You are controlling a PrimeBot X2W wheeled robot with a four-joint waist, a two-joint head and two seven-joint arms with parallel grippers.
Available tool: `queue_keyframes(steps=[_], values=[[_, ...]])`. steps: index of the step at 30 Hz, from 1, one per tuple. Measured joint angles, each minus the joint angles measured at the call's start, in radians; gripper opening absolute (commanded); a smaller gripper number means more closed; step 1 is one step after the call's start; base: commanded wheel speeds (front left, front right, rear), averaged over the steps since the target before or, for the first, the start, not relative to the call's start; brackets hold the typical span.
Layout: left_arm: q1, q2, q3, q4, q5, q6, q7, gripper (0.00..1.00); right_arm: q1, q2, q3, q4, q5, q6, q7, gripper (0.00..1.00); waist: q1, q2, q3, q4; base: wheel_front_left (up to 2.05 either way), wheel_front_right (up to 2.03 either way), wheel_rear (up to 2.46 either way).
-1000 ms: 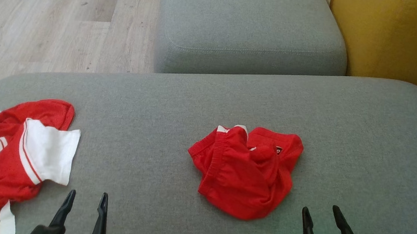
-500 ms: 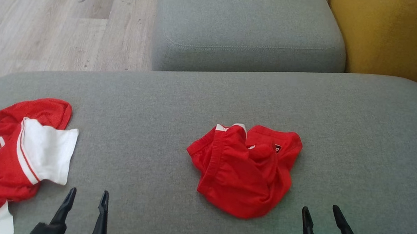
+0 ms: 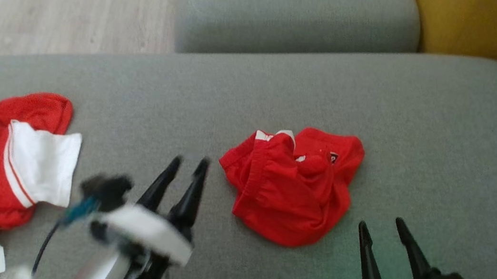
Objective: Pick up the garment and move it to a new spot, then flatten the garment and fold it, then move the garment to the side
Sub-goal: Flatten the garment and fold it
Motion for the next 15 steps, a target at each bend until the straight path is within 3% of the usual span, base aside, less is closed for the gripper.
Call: queue_keyframes(steps=[3, 4, 8, 15], values=[[-0.133, -0.002, -0.072, 0.053, -0.141, -0.016, 0.072, 1.0, -0.033, -0.016, 0.012, -0.005, 0.0, 0.0, 0.0, 1.0, 0.0, 0.0, 0.034, -0.01, 0.0, 0.0, 0.0], [-0.211, -0.007, -0.105, 0.092, -0.254, -0.015, 0.135, 1.0, -0.046, -0.018, 0.015, -0.01, 0.0, 0.0, 0.0, 1.0, 0.0, 0.0, 0.055, -0.02, 0.0, 0.0, 0.0], [-0.317, -0.007, -0.17, 0.146, -0.473, -0.008, 0.261, 1.0, -0.057, -0.023, 0.014, -0.025, -0.01, 0.0, 0.0, 1.0, 0.0, 0.0, 0.096, -0.042, 0.0, 0.0, 0.0], [-0.458, -0.011, -0.214, 0.25, -0.618, 0.047, 0.344, 1.0, -0.098, -0.023, 0.01, -0.049, -0.011, 0.0, 0.0, 1.0, 0.0, 0.0, 0.157, -0.095, 0.0, 0.0, 0.0]])
